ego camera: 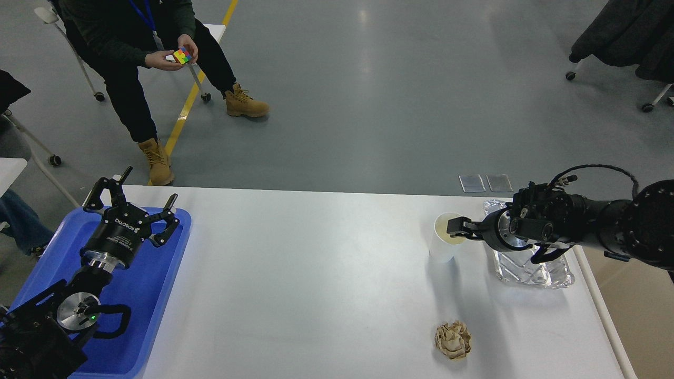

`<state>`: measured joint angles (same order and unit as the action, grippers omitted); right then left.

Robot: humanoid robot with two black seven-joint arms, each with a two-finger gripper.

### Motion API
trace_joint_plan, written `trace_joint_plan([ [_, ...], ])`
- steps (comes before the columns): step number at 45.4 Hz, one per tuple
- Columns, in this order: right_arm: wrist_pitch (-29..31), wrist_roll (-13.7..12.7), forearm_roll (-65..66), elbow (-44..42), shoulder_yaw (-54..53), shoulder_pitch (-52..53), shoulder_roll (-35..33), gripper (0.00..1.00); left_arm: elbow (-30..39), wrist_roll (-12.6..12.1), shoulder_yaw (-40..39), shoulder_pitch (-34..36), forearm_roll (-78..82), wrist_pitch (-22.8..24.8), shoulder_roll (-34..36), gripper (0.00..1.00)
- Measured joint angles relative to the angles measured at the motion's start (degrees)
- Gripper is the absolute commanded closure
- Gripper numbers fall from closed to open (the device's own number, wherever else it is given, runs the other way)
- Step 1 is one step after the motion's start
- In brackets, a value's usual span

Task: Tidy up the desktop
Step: 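Position the open right gripper around the paper cup's side, then close the right gripper on the paper cup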

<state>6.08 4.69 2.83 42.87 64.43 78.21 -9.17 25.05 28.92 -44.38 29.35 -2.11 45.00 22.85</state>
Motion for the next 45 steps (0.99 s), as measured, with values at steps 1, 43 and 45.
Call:
trace_joint_plan([
  [1,-0.3,0.0,0.1,-0.1,-0.1,-0.2,0.0,0.14,0.0,0.0,0.0,0.0,0.0,0.0,0.0,0.01],
  [43,-3.4,0.6,1.6,0.2,-2.6,-1.7,0.3,1.00,0.0,0.0,-0.2,-0.1,0.0,0.0,-0.1,0.01],
  [45,-3.3,0.7,1.6,0.2,-2.8,-1.7,0.3,1.00,0.0,0.0,-0.2,-0.1,0.0,0.0,-0.1,0.01],
])
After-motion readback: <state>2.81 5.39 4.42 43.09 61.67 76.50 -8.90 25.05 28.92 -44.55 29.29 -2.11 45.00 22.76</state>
